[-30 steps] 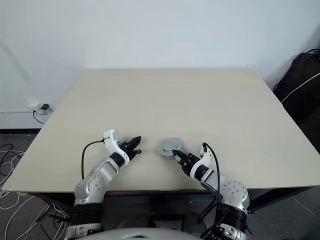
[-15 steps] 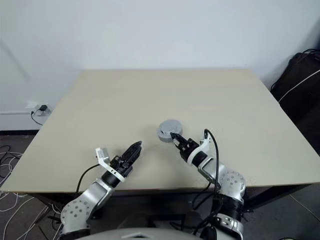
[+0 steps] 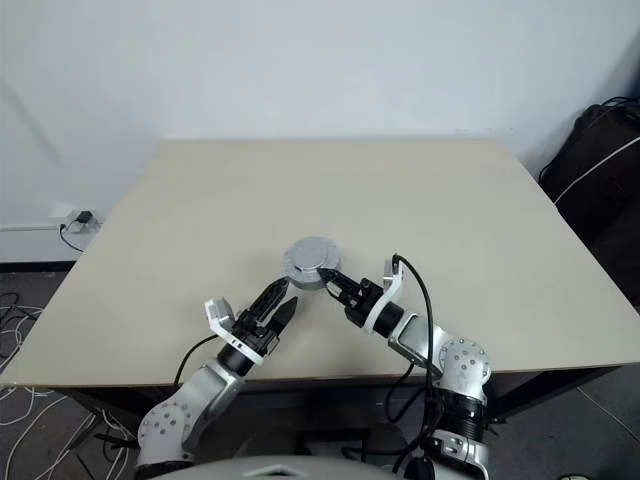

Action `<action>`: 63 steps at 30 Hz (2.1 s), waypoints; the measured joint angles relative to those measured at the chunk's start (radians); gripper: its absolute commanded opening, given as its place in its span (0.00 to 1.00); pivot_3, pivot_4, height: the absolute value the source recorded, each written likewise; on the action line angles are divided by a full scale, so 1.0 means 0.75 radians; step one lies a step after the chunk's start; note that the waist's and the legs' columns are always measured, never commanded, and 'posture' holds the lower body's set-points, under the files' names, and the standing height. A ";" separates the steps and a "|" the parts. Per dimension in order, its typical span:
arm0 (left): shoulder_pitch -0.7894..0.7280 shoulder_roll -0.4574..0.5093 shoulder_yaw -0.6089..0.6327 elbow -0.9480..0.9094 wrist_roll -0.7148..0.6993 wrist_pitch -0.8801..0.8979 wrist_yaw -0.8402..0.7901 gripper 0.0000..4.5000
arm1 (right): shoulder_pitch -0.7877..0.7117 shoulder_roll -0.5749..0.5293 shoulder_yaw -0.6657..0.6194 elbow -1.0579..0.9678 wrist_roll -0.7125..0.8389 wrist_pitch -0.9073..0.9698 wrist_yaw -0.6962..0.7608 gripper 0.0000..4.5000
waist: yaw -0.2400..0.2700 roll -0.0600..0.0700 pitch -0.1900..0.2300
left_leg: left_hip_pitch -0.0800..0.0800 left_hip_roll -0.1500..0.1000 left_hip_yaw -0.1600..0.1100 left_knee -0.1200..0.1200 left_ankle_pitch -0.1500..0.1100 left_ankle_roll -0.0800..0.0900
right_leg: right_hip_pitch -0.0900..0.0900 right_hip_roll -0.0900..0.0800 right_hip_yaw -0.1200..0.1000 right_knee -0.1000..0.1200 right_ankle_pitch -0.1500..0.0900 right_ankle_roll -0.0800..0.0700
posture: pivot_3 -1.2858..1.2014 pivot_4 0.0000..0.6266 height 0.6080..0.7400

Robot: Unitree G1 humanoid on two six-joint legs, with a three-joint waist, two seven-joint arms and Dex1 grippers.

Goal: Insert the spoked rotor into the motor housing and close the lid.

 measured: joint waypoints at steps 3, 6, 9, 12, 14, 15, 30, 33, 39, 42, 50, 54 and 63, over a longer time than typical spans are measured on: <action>-0.004 0.000 -0.017 0.005 -0.034 -0.001 0.009 1.00 | 0.038 -0.023 0.038 -0.019 0.062 0.036 -0.028 0.37 | 0.000 0.000 0.000 | 0.000 0.000 0.000 0.000 -0.001 0.002 | 0.001 0.000 0.000 0.000 0.000 0.000 | 0.52 0.00 1.00; -0.004 0.001 -0.029 0.005 -0.048 -0.016 0.009 1.00 | 0.070 -0.053 0.085 -0.027 0.109 0.071 -0.056 0.37 | -0.004 0.000 0.000 | 0.001 0.000 0.001 0.001 -0.001 0.003 | 0.001 0.000 0.000 0.000 0.000 0.000 | 0.52 0.00 1.00; -0.005 0.001 -0.046 0.006 -0.059 -0.023 0.007 1.00 | 0.087 -0.082 0.121 -0.033 0.148 0.079 -0.081 0.37 | -0.006 0.000 0.000 | 0.001 0.000 0.001 0.002 -0.001 0.003 | 0.001 0.000 0.000 0.000 0.000 0.000 | 0.52 0.00 1.00; -0.006 0.001 -0.059 0.006 -0.068 -0.041 -0.002 1.00 | 0.093 -0.112 0.145 -0.034 0.181 0.074 -0.102 0.37 | -0.007 0.000 0.000 | 0.001 0.000 0.002 0.003 -0.002 0.004 | 0.002 0.001 0.000 0.000 0.001 0.001 | 0.52 0.00 1.00; -0.007 0.001 -0.066 0.006 -0.073 -0.051 -0.004 0.92 | 0.095 -0.126 0.154 -0.036 0.198 0.067 -0.111 0.37 | -0.007 0.000 0.000 | 0.001 0.000 0.002 0.003 -0.002 0.004 | 0.002 0.001 0.000 0.000 0.001 0.001 | 0.52 0.00 1.00; -0.007 0.001 -0.068 0.006 -0.074 -0.053 -0.004 0.89 | 0.096 -0.129 0.157 -0.037 0.203 0.063 -0.116 0.37 | -0.007 0.000 0.000 | 0.002 0.000 0.002 0.003 -0.002 0.004 | 0.002 0.001 0.000 0.000 0.001 0.001 | 0.52 0.00 1.00; -0.004 0.003 -0.096 0.029 -0.097 -0.111 -0.002 0.47 | 0.147 -0.260 0.340 -0.282 -0.020 -0.150 0.000 0.48 | -0.007 -0.003 0.001 | 0.004 0.001 0.003 0.006 -0.002 0.006 | 0.006 0.002 -0.001 -0.001 0.002 0.004 | 0.52 0.00 1.00; -0.001 0.003 -0.093 0.038 -0.055 -0.144 0.045 0.47 | 0.150 -0.344 0.403 -0.366 -0.198 -0.245 0.037 0.69 | -0.005 -0.005 0.003 | 0.010 0.000 0.003 0.006 -0.003 0.007 | 0.013 0.001 -0.001 -0.001 0.002 0.004 | 0.52 0.00 1.00; -0.012 0.004 -0.063 0.060 -0.018 -0.206 0.109 0.47 | 0.243 -0.481 0.558 -0.507 -0.550 -0.489 0.185 1.00 | 0.005 -0.011 0.006 | 0.012 0.001 0.003 0.007 -0.003 0.007 | 0.014 0.001 -0.001 -0.001 0.002 0.005 | 0.52 0.00 1.00; -0.054 0.003 -0.024 0.071 -0.010 -0.233 0.137 0.47 | 0.306 -0.525 0.632 -0.541 -0.728 -0.648 0.253 1.00 | 0.009 -0.012 0.007 | 0.012 0.001 0.003 0.007 -0.003 0.007 | 0.014 0.001 -0.001 -0.001 0.002 0.005 | 0.52 0.00 1.00; -0.272 -0.005 0.136 0.208 0.087 -0.316 0.206 0.47 | 0.393 -0.571 0.773 -0.493 -1.214 -1.046 0.286 1.00 | 0.019 -0.018 0.010 | 0.013 0.000 0.003 0.008 0.000 0.003 | 0.016 0.001 -0.001 -0.001 0.003 0.006 | 0.52 0.00 1.00; -0.444 0.001 0.211 0.352 0.207 -0.403 0.245 0.47 | 0.413 -0.543 0.818 -0.404 -1.426 -1.201 0.227 1.00 | 0.025 -0.022 0.011 | 0.013 0.000 0.003 0.008 0.002 -0.002 | 0.016 0.002 0.000 -0.001 0.003 0.005 | 0.52 0.00 1.00; -0.768 -0.001 0.389 0.795 0.389 -0.486 0.299 0.47 | 0.466 -0.450 0.808 -0.231 -1.625 -1.444 0.152 1.00 | 0.027 -0.029 0.015 | 0.013 -0.001 0.003 0.008 0.002 -0.002 | 0.016 0.002 0.000 -0.001 0.004 0.006 | 0.52 0.00 1.00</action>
